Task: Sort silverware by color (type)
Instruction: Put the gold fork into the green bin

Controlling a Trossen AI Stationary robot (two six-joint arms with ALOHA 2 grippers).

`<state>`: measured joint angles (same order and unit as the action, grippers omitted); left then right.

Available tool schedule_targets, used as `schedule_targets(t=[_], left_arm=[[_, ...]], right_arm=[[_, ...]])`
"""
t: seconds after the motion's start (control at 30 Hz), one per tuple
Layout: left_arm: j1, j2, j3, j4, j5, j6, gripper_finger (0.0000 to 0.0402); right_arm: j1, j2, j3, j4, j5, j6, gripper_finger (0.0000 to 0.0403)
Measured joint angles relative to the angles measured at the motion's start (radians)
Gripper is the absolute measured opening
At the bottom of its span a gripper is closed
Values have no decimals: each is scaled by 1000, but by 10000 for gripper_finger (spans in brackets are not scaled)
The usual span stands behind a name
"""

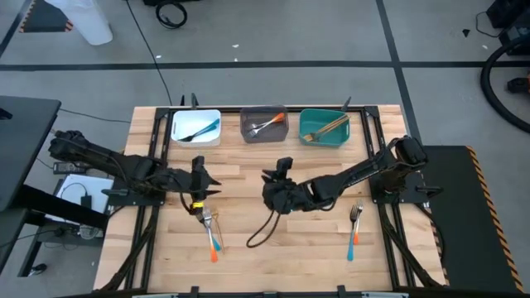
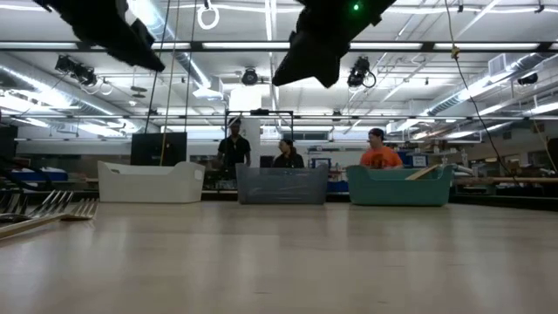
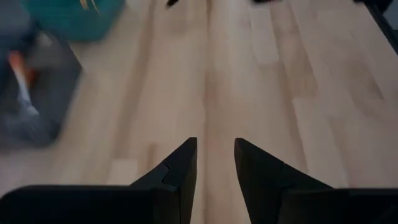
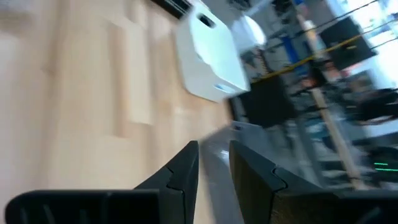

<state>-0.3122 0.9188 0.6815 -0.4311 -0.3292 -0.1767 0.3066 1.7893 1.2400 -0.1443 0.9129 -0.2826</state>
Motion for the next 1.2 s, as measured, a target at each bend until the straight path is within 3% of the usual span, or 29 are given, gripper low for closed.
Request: schedule_targets(t=[0.33, 0.6, 0.87, 1.2], left_arm=[[0, 140, 0, -77, 148, -40, 117], [0, 250, 0, -86, 300, -78, 117], [-1, 341, 9, -98, 410, -106, 117], [-61, 512, 162, -215, 419, -6, 117]], right_arm=[[47, 0, 0, -20, -205, 277, 100], [85, 0, 0, -20, -211, 422, 100], [108, 0, 0, -18, -212, 436, 100], [106, 0, 0, -29, -210, 430, 100]])
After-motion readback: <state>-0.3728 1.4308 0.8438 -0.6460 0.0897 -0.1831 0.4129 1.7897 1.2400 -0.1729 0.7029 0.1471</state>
